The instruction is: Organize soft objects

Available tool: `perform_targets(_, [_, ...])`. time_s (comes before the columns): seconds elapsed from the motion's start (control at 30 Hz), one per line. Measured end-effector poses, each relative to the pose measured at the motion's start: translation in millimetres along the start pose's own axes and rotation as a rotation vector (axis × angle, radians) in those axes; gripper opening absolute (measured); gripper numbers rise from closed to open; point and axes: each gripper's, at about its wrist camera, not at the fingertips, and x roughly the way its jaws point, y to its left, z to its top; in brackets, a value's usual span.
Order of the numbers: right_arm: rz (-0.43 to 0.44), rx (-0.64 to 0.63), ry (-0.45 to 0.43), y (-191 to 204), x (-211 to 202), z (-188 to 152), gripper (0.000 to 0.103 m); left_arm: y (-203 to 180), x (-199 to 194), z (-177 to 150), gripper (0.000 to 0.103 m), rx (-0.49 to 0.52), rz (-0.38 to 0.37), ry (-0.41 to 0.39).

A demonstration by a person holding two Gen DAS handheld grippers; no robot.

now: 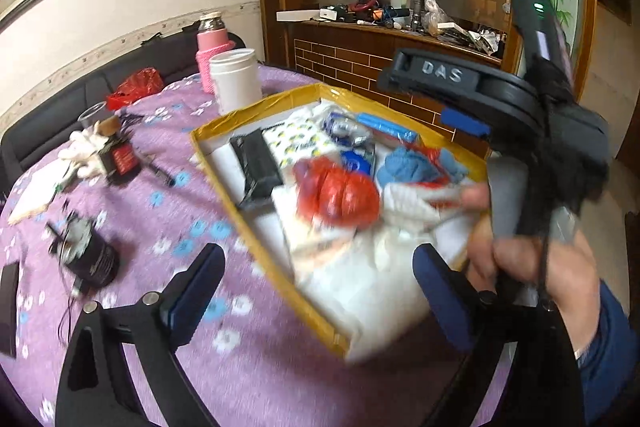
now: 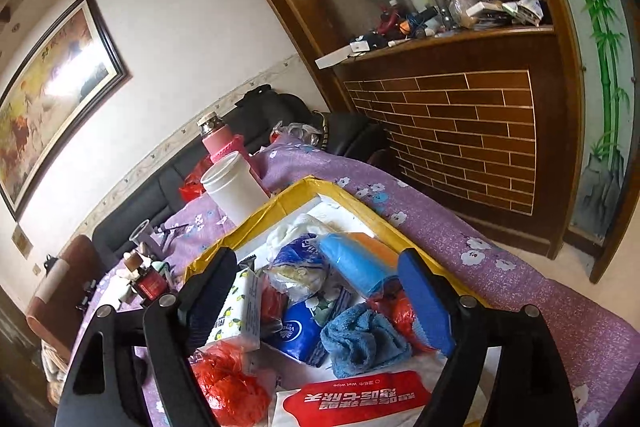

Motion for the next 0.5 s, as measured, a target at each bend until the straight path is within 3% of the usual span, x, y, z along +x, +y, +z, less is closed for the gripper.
perform_targets(0.23, [-0.050,-0.124,0.021,18.3,-19.8,-14.9,0.092,15.4,-22.5,-38.0,0.103,-0.072,0.001,-0.006])
perform_targets(0.4, [-0.091,-0.272,-0.025,22.7,-60.6,-45.8,0.097,26.0,-15.3,-46.6,0.103,-0.064,0.085,0.053])
perform_targets(0.5, [-0.098,-0.294,-0.062,16.3,-82.0,-64.4,0.098,29.6,-18.1,-46.9,0.103,-0.065,0.133,0.033])
